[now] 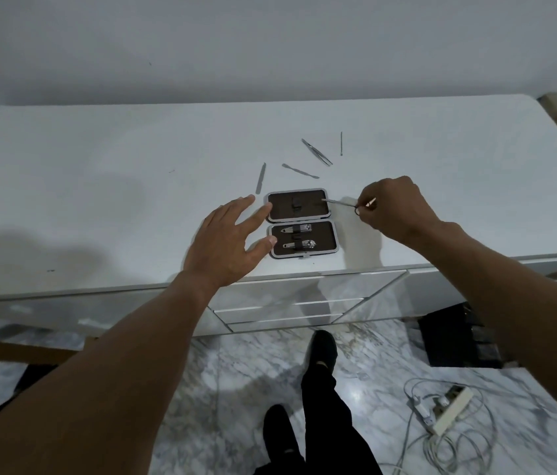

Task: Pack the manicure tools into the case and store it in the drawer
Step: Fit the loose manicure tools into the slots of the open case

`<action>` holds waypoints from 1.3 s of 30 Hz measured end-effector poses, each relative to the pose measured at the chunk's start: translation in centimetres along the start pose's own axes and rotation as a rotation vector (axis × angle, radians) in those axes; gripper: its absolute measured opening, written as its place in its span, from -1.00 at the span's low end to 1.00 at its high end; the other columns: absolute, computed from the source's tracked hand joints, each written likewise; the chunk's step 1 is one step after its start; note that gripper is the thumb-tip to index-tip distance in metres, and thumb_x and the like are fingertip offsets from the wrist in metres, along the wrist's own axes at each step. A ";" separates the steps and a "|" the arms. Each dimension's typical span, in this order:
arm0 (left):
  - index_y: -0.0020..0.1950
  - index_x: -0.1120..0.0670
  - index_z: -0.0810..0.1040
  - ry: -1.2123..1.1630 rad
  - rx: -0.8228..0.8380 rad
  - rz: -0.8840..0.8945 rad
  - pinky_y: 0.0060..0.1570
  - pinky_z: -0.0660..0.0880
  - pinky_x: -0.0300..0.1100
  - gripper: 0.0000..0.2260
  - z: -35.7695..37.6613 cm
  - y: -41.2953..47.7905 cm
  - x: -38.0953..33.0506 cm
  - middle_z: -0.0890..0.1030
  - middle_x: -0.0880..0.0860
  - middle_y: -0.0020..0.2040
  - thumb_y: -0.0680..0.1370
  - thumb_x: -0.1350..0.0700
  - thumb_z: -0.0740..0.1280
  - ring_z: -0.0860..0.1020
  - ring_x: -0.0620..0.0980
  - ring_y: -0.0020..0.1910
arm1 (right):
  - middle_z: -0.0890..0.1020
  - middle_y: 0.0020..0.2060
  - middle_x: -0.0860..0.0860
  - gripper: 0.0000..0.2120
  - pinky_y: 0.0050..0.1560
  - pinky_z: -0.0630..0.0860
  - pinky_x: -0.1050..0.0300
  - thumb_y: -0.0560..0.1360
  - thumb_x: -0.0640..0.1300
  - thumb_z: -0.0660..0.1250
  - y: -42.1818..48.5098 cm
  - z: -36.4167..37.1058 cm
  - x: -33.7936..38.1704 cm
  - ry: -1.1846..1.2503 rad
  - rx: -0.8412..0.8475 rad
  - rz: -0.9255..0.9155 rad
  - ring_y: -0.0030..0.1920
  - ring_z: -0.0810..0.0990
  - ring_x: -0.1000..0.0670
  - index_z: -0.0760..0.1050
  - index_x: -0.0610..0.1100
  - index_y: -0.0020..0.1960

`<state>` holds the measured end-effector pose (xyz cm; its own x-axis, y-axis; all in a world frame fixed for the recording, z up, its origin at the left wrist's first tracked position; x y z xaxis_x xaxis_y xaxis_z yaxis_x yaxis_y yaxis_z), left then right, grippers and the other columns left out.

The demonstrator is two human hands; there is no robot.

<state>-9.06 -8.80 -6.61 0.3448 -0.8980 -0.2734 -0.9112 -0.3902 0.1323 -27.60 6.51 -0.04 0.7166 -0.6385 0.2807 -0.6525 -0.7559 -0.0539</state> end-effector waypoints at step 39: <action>0.53 -0.13 0.23 -0.009 0.001 0.002 0.44 0.12 -0.04 -0.45 0.2 -0.1 0.0 0.29 0.03 0.53 0.56 -0.27 0.06 0.24 0.05 0.50 | 0.62 0.00 -0.08 -0.83 -0.17 0.44 0.08 0.46 -0.17 0.27 -1.6 3.4 7.0 -0.144 0.130 -0.248 -0.04 0.58 -0.21 0.65 -0.09 -0.07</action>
<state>-9.04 -8.72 -6.78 0.3409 -0.8969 -0.2816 -0.9121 -0.3881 0.1320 -20.68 2.79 -1.28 0.8834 -0.4395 0.1628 -0.4232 -0.8973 -0.1257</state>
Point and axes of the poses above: each hand's wrist, its own y-axis towards the middle knuckle, its own z-axis out of the palm, x = y × z, the point moved 10 cm from there along y, towards the middle knuckle
